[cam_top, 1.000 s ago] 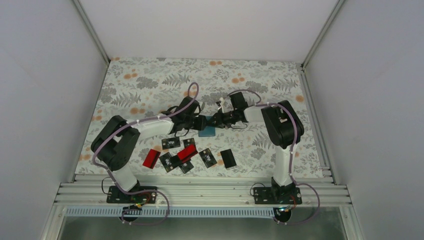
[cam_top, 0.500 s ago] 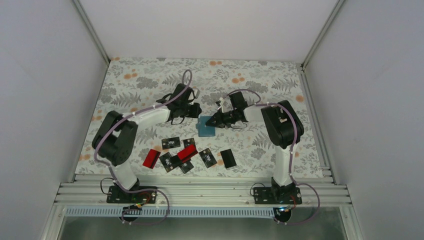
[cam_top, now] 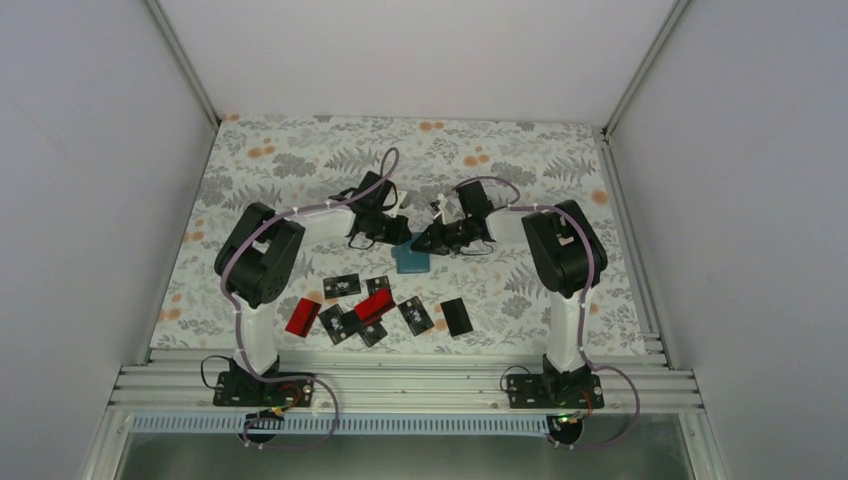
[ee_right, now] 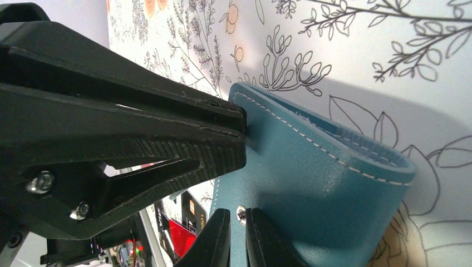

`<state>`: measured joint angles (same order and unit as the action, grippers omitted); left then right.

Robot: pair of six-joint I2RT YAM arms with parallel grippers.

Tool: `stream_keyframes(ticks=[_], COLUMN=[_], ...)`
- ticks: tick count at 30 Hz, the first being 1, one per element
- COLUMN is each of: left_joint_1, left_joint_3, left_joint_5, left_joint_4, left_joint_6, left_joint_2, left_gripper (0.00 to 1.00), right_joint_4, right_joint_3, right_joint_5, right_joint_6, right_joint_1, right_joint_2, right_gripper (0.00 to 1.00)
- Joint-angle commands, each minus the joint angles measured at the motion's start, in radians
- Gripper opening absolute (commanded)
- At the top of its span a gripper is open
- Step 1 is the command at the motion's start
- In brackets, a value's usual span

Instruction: Put the credit cards into the card holder

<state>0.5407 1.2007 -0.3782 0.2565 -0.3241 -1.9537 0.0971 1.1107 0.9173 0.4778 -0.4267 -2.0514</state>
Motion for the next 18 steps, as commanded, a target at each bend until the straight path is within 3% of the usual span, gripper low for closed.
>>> stream_keyframes(ticks=[1,18], left_joint_1=[-0.019,-0.078], left_joint_3=[0.008,-0.085], left_joint_5=[-0.034,-0.121], left_joint_4=[0.002,-0.106], left_joint_6=[0.025,-0.021], left_joint_2=[-0.035,-0.037], left_gripper=[0.09,0.02], right_joint_4=[0.040,0.112], right_joint_3=[0.016,0.073], right_joint_5=[-0.092,-0.093], right_joint_6=[-0.016,-0.009], right_joint_1=[-0.013,-0.050], right_joint_2=[-0.023,0.049], right_gripper=[0.10,0.19])
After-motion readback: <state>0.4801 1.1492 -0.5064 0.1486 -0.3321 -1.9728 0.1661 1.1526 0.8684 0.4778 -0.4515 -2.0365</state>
